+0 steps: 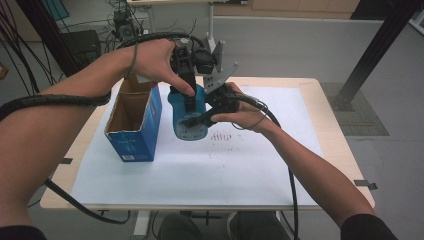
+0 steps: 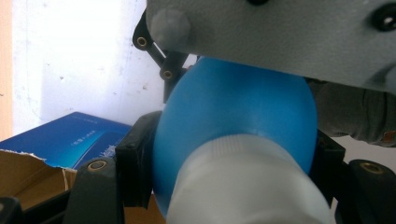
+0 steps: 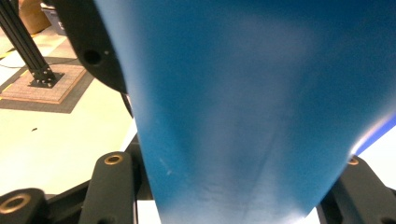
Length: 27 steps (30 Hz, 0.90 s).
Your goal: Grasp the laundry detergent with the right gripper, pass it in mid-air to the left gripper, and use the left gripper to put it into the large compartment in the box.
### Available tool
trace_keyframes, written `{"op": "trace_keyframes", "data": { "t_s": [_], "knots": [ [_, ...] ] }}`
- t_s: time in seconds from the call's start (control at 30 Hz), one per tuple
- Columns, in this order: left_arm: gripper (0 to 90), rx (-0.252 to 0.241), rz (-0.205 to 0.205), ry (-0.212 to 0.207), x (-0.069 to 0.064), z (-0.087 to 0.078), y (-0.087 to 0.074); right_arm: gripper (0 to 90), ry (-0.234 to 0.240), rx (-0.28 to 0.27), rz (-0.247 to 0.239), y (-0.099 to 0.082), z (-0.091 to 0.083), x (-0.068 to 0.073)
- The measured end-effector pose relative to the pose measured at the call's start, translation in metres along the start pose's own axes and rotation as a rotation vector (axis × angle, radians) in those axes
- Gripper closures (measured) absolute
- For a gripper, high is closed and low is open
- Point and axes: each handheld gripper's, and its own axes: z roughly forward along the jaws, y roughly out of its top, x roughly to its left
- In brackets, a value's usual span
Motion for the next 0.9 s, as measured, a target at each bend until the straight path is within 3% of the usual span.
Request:
{"op": "trace_keyframes", "data": {
  "t_s": [0.9],
  "knots": [
    [35.6, 0.005, -0.001, -0.022, -0.0001, 0.0036, -0.002, 43.1, 0.039, -0.006, 0.022, -0.002, 0.004, 0.0017]
  ]
}}
